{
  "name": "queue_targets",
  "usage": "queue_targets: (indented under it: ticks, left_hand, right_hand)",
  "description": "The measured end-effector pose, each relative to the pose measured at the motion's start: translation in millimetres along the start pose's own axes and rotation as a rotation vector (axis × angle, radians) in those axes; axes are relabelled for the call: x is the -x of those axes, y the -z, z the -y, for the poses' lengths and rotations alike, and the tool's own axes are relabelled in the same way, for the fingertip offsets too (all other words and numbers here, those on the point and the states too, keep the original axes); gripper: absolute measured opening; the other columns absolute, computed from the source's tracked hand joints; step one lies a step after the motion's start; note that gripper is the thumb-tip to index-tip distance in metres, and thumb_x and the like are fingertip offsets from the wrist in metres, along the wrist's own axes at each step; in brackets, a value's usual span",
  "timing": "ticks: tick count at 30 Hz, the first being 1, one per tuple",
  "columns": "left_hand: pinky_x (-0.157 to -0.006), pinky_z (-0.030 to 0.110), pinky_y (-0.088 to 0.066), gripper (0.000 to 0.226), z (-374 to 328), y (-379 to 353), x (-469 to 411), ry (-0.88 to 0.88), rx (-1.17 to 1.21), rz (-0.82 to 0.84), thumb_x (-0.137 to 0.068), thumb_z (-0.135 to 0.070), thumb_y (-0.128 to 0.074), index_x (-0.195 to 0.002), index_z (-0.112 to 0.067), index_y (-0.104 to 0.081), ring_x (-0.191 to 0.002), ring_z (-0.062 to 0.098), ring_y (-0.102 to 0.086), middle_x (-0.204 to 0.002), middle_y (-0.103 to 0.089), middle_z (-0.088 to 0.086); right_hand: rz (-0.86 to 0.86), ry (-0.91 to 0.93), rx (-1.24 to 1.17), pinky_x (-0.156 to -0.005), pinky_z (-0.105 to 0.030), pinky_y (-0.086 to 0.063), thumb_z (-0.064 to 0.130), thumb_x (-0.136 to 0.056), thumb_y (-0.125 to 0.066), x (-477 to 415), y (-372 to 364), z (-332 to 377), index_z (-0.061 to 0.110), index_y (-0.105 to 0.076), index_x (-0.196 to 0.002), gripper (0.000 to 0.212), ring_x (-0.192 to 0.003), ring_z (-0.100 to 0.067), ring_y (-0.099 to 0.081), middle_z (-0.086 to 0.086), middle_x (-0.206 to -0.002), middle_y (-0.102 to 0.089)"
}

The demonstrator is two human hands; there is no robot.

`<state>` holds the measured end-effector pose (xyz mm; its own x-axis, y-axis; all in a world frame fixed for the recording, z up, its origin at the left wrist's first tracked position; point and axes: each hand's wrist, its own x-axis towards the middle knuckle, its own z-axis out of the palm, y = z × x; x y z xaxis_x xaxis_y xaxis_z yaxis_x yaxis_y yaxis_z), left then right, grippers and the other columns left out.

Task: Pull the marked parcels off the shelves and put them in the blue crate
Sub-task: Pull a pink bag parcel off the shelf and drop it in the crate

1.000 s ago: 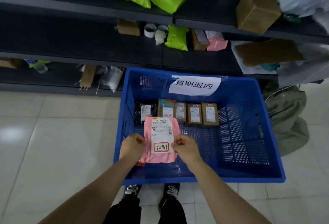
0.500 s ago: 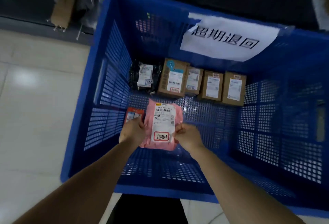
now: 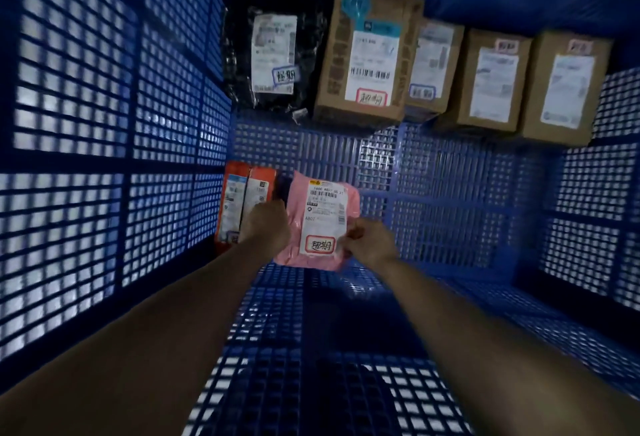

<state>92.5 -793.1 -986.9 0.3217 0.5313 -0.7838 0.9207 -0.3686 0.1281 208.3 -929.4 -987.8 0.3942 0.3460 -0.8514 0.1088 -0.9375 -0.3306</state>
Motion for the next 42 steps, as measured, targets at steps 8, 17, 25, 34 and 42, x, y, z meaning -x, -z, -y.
queue_targets:
  ticks: [8, 17, 25, 34, 42]
  left_hand:
    - [-0.087, 0.037, -0.047, 0.028, 20, -51, -28, -0.054, -0.032, 0.215, -0.094, -0.010, -0.047, -0.115, 0.000, -0.062, -0.109, 0.034, -0.059, -0.118, -0.063, 0.019]
    - [-0.094, 0.033, -0.043, 0.031, 21, -48, -22, -0.075, -0.042, 0.339, -0.093, -0.009, -0.050, -0.121, 0.001, -0.058, -0.116, 0.032, -0.055, -0.124, -0.059, 0.018]
    - [-0.085, 0.039, -0.053, 0.025, 8, 42, 53, -0.097, -0.077, 0.167, -0.089, -0.010, -0.056, -0.112, -0.005, -0.064, -0.105, 0.032, -0.062, -0.116, -0.064, 0.016]
    - [-0.093, 0.039, -0.050, 0.028, -34, 196, 172, -0.202, -0.164, -0.041, -0.096, -0.016, -0.047, -0.121, -0.010, -0.057, -0.115, 0.030, -0.057, -0.125, -0.058, 0.012]
    - [-0.087, 0.041, -0.053, 0.030, -51, 321, 296, -0.225, -0.147, -0.317, -0.092, -0.010, -0.052, -0.121, -0.011, -0.056, -0.113, 0.026, -0.055, -0.123, -0.055, 0.006]
  right_hand:
    - [0.118, -0.036, 0.070, -0.084, -0.030, -0.052, 0.019, -0.089, -0.054, -36, -43, -24, 0.015, -0.071, -0.094, 0.017, -0.102, -0.025, -0.063, -0.006, -0.111, -0.070]
    - [0.266, -0.020, 0.150, -0.084, -0.030, -0.045, 0.030, -0.097, -0.047, -37, -47, -21, 0.012, -0.055, -0.122, 0.031, -0.110, -0.029, -0.058, -0.010, -0.125, -0.061]
    - [0.134, 0.075, 0.266, -0.081, -0.027, -0.047, 0.030, -0.094, -0.052, 44, 11, 13, 0.018, -0.057, -0.125, 0.034, -0.108, -0.026, -0.060, -0.008, -0.123, -0.063]
    - [-0.073, 0.307, 0.438, -0.093, -0.038, -0.051, 0.032, -0.093, -0.054, 179, 119, 128, 0.019, -0.053, -0.131, 0.040, -0.115, -0.027, -0.057, -0.009, -0.129, -0.058]
    - [-0.209, 0.549, 0.584, -0.105, -0.035, -0.039, 0.033, -0.096, -0.052, 311, 208, 226, 0.016, -0.045, -0.139, 0.047, -0.128, -0.026, -0.044, -0.007, -0.138, -0.050]
